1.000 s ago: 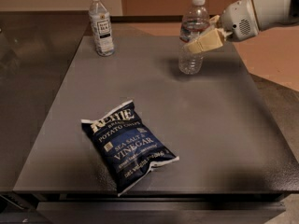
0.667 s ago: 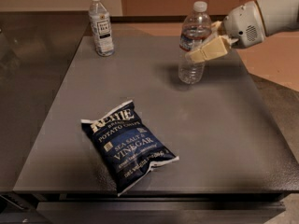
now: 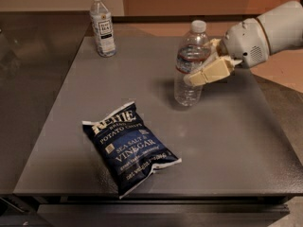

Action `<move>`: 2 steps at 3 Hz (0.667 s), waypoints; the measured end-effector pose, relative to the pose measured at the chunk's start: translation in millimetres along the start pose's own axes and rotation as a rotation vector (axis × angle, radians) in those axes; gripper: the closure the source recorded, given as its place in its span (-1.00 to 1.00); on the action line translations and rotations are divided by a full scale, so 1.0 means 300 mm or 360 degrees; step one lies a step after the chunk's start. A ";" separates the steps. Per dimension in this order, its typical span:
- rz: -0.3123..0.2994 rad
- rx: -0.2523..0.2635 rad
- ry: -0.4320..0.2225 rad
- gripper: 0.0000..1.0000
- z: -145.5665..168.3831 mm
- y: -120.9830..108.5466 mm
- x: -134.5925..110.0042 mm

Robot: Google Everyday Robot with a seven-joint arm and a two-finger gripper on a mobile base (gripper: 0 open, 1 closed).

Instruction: Move water bottle near blue chip bag

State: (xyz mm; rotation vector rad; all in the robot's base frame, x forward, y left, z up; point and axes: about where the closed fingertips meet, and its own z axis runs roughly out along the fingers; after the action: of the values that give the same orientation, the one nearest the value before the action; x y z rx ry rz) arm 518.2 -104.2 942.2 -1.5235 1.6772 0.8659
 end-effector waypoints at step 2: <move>-0.0105 -0.0130 -0.0053 1.00 0.091 0.085 0.007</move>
Offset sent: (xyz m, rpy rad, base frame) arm -0.0333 0.0327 -0.0250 0.0509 -0.0178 0.1489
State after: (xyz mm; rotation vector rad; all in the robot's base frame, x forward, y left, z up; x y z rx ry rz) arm 494.2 -80.1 926.4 -1.6015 1.5759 0.9296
